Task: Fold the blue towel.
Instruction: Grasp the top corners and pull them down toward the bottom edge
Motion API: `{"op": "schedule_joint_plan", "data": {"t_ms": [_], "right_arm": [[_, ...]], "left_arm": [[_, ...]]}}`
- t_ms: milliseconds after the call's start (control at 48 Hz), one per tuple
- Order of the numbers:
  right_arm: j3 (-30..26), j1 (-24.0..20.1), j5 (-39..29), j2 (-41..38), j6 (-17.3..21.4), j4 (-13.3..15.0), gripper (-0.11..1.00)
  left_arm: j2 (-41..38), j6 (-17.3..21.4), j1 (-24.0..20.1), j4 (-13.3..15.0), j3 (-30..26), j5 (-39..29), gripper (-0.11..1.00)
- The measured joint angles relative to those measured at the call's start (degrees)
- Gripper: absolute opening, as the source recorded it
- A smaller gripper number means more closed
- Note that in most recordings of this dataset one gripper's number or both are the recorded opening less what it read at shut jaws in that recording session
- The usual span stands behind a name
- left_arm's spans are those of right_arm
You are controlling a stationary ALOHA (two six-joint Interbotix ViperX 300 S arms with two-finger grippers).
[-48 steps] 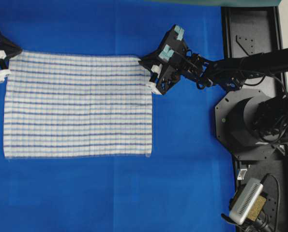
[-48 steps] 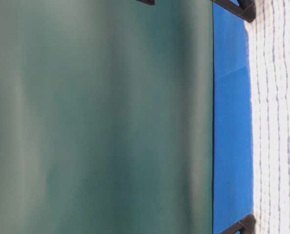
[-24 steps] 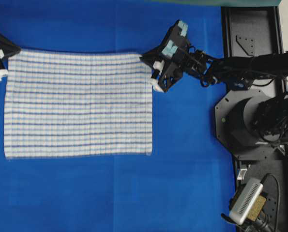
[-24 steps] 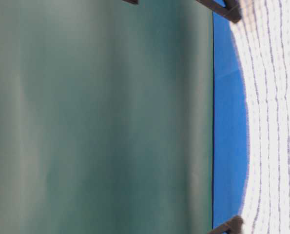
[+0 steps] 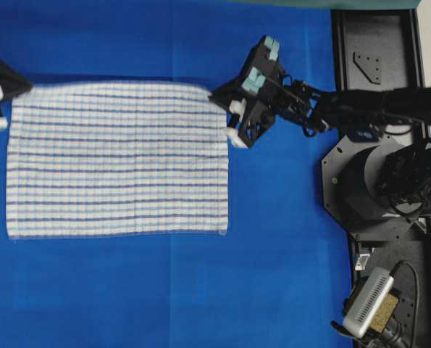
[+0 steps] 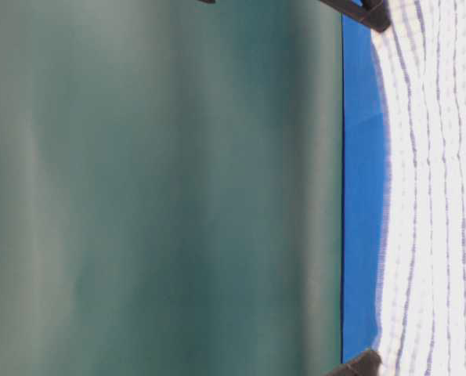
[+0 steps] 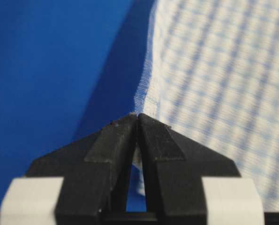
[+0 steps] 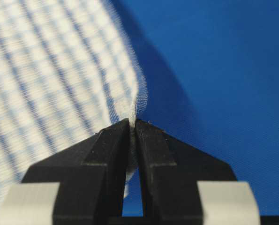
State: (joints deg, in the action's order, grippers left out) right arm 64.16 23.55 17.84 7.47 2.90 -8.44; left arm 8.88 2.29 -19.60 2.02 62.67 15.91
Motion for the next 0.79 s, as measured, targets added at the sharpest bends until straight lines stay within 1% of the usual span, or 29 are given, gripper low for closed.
{"op": "schedule_joint_plan", "data": {"t_ms": [167, 271, 416, 521, 645, 791], "right_arm": [[1.8, -4.7, -3.5, 5.1, 3.7, -1.8, 0.21], [2.8, -7.8, -5.4, 8.4, 5.7, -2.8, 0.21], [4.3, -13.6, -8.2, 13.0, 8.8, -4.9, 0.21], [4.8, -17.7, -9.5, 15.2, 10.2, -6.3, 0.21], [5.3, -22.6, -10.0, 16.3, 11.9, -8.7, 0.21], [5.3, -28.0, -10.1, 16.3, 12.4, -11.7, 0.21]], "left_arm": [[4.7, -2.1, 6.6, 0.2, 0.5, -4.0, 0.03], [7.7, -4.9, 10.9, 0.2, 1.3, -5.6, 0.03], [11.0, -8.5, 16.3, 0.3, 2.3, -6.5, 0.03], [12.5, -10.9, 19.4, 0.3, 2.8, -6.7, 0.03], [13.4, -13.7, 23.3, 0.3, 3.1, -7.2, 0.03], [13.4, -16.1, 26.4, 0.3, 3.1, -7.8, 0.03]]}}
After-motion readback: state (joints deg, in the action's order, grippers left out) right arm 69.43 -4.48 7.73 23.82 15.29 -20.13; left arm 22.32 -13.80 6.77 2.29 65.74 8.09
